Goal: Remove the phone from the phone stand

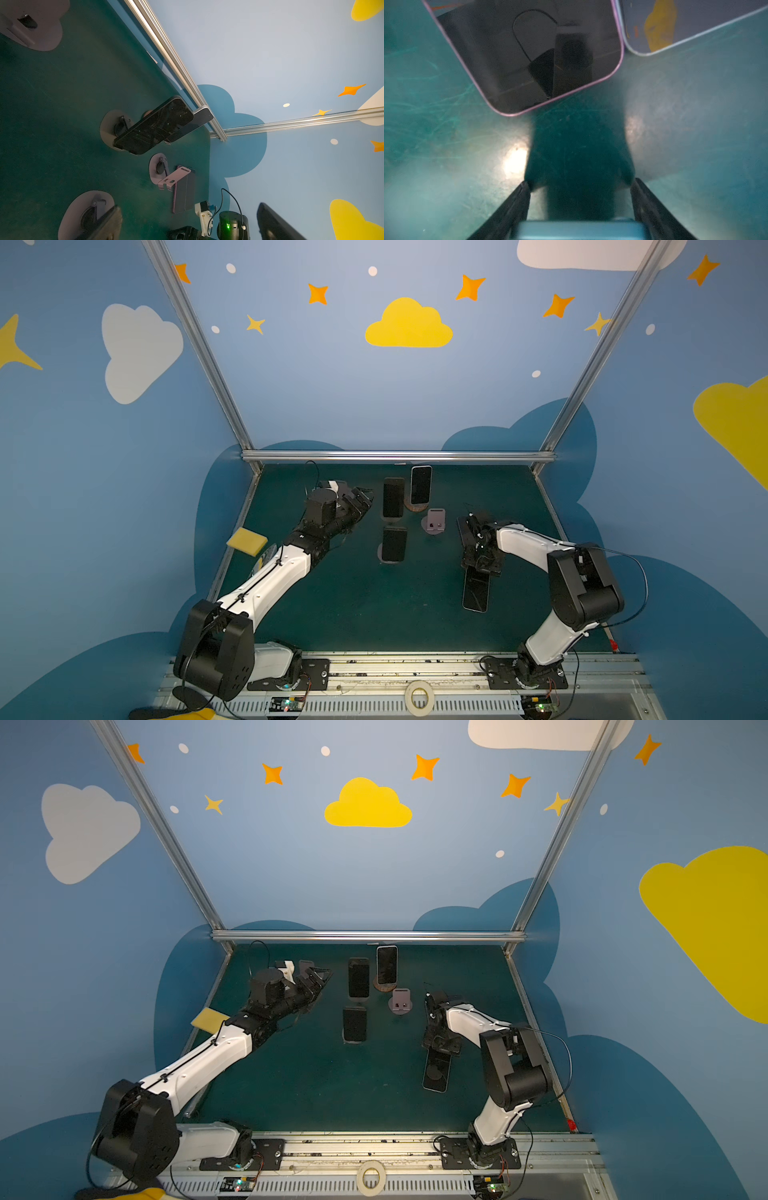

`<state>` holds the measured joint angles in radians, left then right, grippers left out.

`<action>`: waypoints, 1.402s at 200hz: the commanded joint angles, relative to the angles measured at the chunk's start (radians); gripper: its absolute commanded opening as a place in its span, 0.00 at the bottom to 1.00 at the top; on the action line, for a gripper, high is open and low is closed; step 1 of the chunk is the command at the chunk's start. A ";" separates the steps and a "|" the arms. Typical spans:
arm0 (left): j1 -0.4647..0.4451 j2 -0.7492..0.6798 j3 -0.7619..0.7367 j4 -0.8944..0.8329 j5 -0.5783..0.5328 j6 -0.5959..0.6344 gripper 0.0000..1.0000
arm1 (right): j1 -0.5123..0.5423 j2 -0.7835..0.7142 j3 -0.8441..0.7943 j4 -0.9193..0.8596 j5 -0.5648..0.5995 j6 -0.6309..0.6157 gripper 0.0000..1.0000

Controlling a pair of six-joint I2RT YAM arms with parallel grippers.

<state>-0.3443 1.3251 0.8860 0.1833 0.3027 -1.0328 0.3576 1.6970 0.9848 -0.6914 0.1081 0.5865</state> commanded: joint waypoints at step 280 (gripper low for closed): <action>-0.007 0.003 0.024 0.009 0.012 0.005 1.00 | -0.016 0.007 0.020 -0.073 -0.044 -0.070 0.77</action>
<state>-0.3485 1.3270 0.8860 0.1833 0.3061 -1.0332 0.3447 1.6920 0.9817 -0.7334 0.0708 0.5335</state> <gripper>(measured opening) 0.997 0.765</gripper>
